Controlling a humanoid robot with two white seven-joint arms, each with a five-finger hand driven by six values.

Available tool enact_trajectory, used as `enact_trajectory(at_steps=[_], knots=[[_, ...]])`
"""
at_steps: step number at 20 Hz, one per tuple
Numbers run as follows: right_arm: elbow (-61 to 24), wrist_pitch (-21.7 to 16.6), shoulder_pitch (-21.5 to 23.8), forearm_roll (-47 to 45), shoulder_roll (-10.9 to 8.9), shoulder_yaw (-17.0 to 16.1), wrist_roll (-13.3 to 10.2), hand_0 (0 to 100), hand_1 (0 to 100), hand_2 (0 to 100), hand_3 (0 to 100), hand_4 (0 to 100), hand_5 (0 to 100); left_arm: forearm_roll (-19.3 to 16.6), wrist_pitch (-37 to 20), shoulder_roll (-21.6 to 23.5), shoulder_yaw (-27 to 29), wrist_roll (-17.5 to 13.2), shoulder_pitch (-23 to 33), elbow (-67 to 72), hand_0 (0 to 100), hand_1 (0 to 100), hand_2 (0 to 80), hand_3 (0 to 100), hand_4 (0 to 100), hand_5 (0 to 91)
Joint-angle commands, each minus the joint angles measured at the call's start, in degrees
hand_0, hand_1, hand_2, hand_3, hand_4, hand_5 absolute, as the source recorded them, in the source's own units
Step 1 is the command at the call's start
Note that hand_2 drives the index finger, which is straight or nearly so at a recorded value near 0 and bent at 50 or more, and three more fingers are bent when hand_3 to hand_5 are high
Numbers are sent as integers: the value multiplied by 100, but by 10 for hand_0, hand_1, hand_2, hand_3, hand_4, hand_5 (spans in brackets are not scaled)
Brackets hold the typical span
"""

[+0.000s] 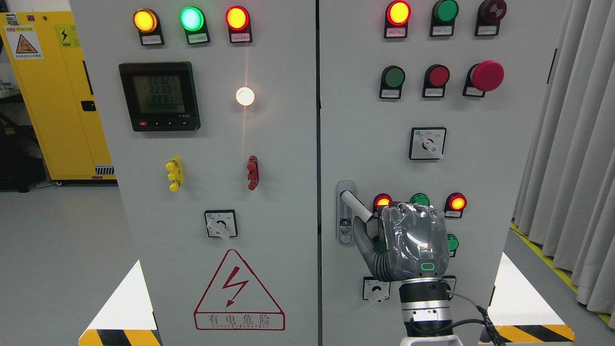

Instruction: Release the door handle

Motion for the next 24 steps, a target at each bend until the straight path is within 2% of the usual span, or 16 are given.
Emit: enact_trajectory(at_steps=[1,24], knots=[[-13,7,-20,-10,-16,-44,-1,570,394,966,1000,1000,962,0,2,0,0,-2,0,-70,120,556,0,0,0,0],[-13,7,-90,-28,-51,-70,8,560,396,962,1000,1000,960,0,2,0,0,-2,0,-70,120,556,0,0,0,0]])
